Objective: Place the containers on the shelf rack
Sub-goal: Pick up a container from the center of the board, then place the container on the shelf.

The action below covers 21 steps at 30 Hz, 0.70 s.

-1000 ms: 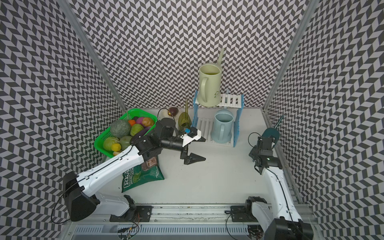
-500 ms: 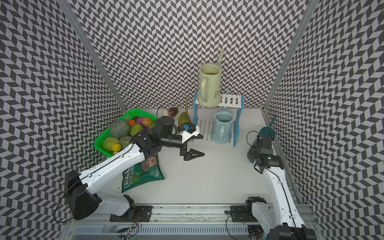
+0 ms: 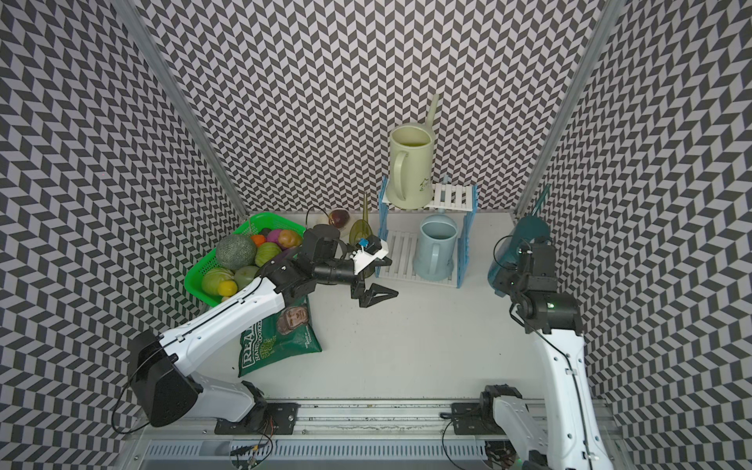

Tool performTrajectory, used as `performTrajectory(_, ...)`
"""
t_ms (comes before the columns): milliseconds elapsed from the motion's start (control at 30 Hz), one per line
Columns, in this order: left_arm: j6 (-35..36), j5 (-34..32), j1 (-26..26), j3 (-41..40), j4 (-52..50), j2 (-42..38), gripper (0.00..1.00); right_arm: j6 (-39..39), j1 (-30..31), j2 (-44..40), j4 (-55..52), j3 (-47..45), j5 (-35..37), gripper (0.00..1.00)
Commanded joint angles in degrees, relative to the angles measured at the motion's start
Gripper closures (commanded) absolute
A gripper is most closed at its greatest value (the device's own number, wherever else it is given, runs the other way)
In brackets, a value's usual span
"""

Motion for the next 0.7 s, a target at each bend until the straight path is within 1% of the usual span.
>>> performTrajectory(0, -0.5, -1.6, 0.9, 1.1, -1.1, 0.3, 0.0, -2.4, 0.5, 0.4, 1.4, 8.1, -0.6, 0.99)
performTrajectory(167, -0.4, -2.3, 2.3, 1.3, -2.1, -0.2, 0.0, -3.8, 0.5, 1.8, -1.5, 17.6, -3.0, 0.99)
performTrajectory(300, -0.6, -4.4, 3.0, 0.9, -2.2, -0.6, 0.0, -4.7, 0.6, 5.7, -5.1, 25.6, -5.4, 0.99)
performTrajectory(467, -0.6, -6.1, 4.1, -0.2, -2.2, -0.8, 0.0, -4.6, 1.7, 9.8, -6.0, 33.6, -7.7, 0.99)
performTrajectory(567, -0.6, -6.3, 4.6, -0.4, -2.4, -0.9, 0.0, -4.4, 3.7, 12.3, -6.0, 37.6, -7.8, 1.0)
performTrajectory(667, -0.6, -6.5, 4.9, -0.5, -2.4, -1.1, 0.0, -3.7, 8.4, 15.2, -6.9, 41.8, -3.9, 1.0)
